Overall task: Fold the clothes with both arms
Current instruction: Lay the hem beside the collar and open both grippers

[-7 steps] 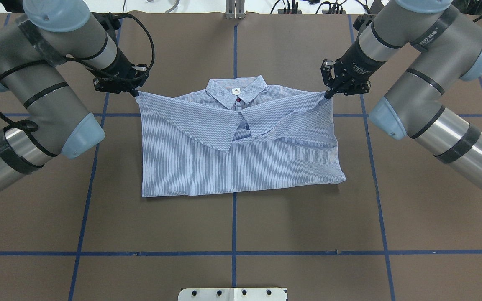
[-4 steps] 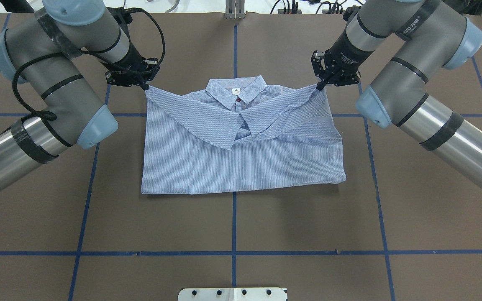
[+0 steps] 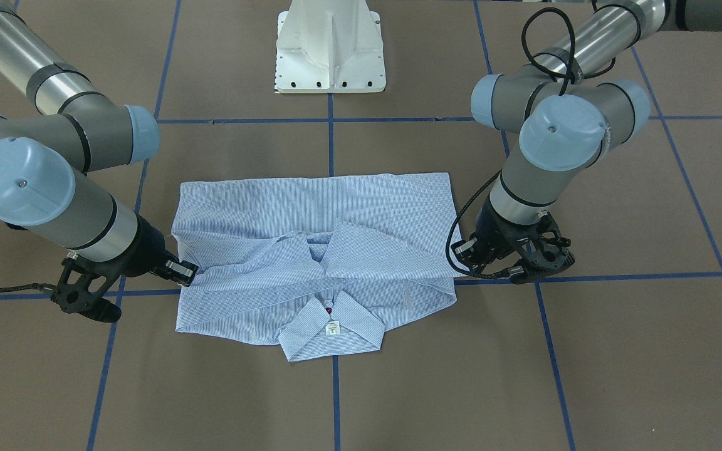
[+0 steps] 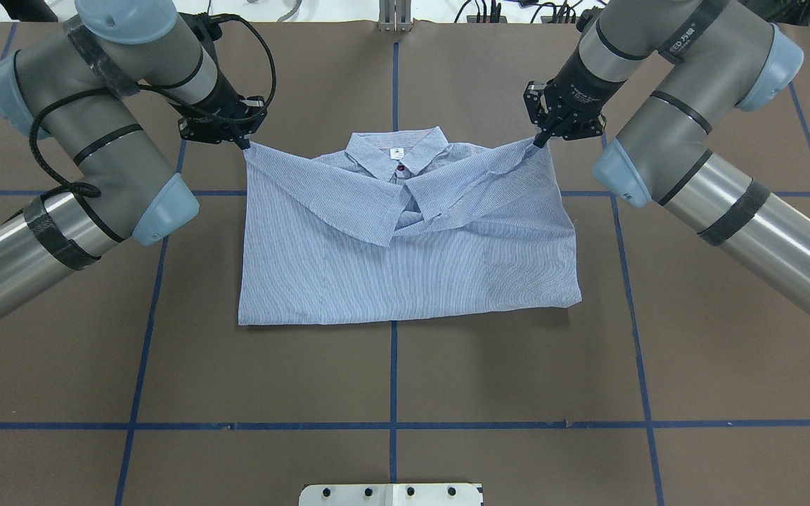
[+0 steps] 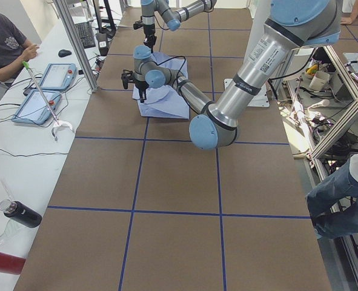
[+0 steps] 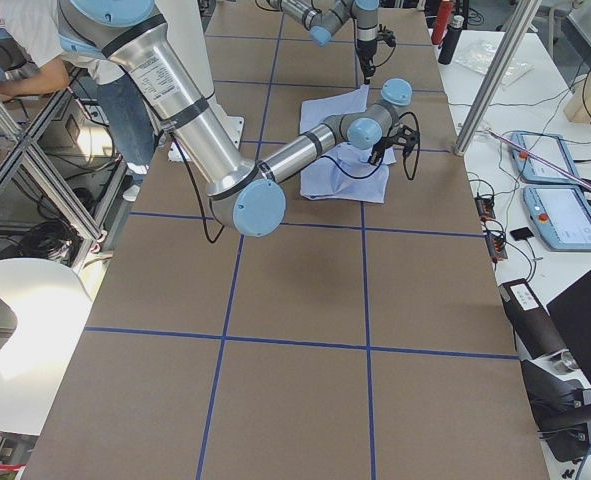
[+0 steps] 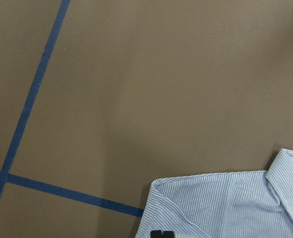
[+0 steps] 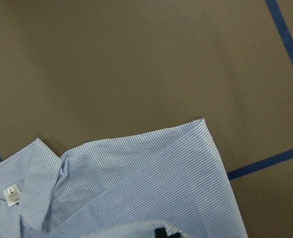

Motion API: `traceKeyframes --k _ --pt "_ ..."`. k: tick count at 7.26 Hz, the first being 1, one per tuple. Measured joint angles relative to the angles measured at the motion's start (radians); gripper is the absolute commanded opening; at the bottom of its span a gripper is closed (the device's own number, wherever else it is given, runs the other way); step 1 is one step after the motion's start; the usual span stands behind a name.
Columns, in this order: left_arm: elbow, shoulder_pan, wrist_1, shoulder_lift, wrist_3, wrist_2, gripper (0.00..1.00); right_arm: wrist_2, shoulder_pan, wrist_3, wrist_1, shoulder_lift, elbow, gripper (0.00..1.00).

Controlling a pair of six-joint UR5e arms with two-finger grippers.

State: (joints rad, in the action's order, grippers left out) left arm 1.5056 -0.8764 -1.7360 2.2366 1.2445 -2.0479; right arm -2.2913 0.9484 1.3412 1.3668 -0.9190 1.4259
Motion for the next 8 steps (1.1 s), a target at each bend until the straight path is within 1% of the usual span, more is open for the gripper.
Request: traceKeyframes --k 3,5,6,7,8 --pt "-0.048 -0.025 -0.055 0.001 -0.004 0.0 0.0 0.0 0.015 0.0 -0.013 0.014 -0.025 0.0" --pt "-0.068 -0.026 -0.078 0.004 -0.001 0.0 0.0 0.0 0.015 0.0 -0.026 0.037 -0.058 0.0" --pt "-0.07 -0.026 -0.08 0.006 0.0 0.0 0.0 0.0 0.015 -0.001 -0.029 0.046 -0.07 0.05" --pt "-0.07 -0.026 -0.08 0.007 0.001 0.0 0.0 0.0 0.013 0.0 -0.038 0.05 -0.075 0.99" --pt "-0.069 -0.026 -0.079 0.007 0.001 0.0 0.0 0.001 0.012 -0.001 -0.051 0.051 -0.078 1.0"
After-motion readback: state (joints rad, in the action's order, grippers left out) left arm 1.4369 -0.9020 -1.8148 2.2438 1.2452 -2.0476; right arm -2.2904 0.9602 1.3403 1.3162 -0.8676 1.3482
